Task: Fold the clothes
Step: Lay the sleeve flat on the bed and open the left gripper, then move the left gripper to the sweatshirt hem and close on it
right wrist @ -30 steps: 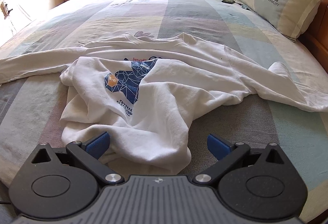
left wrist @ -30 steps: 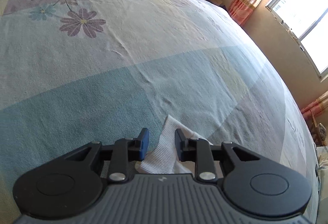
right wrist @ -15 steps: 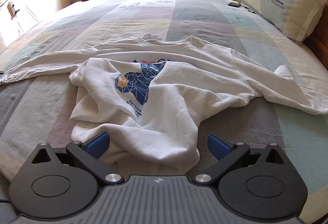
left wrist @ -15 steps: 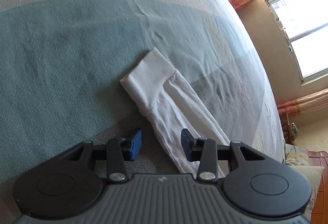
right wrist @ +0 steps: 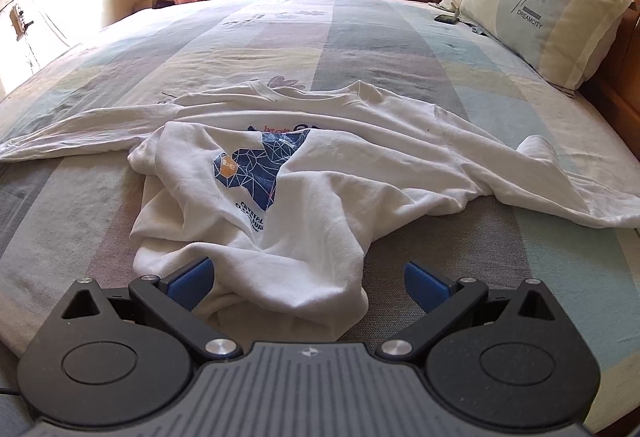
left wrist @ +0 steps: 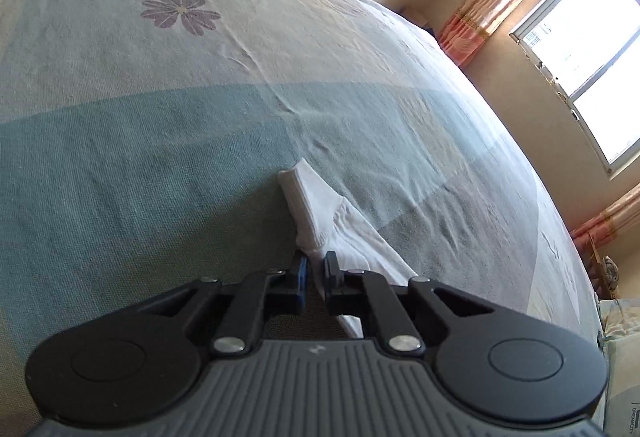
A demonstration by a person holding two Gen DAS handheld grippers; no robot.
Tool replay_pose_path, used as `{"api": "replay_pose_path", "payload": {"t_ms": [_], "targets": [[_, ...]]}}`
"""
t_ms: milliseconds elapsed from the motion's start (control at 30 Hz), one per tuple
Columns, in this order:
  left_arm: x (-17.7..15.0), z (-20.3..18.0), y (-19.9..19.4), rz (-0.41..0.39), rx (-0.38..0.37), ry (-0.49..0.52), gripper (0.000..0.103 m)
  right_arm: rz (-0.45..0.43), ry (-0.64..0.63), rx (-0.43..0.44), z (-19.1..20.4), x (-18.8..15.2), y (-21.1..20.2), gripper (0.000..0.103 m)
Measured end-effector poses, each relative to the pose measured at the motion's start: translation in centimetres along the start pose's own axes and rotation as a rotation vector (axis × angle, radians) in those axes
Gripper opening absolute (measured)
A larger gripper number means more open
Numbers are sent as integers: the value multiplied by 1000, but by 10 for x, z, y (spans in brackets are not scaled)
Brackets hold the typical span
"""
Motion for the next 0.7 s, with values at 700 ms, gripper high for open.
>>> {"api": "replay_pose_path", "payload": {"t_ms": [700], "targets": [[-130,-191,-10,234,-261,559,31,-75,49,75,-19,-6,-9,103]]}}
Point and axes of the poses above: each gripper's, at about its wrist camera, not at the fingertips, and y roughly the way its jaws point, z to its left, x to its top, the point moved 8 cm from there along y, roughly the way its jaws point, and after that the axes turned 6 degrees about -y, right-handed, at the moved point
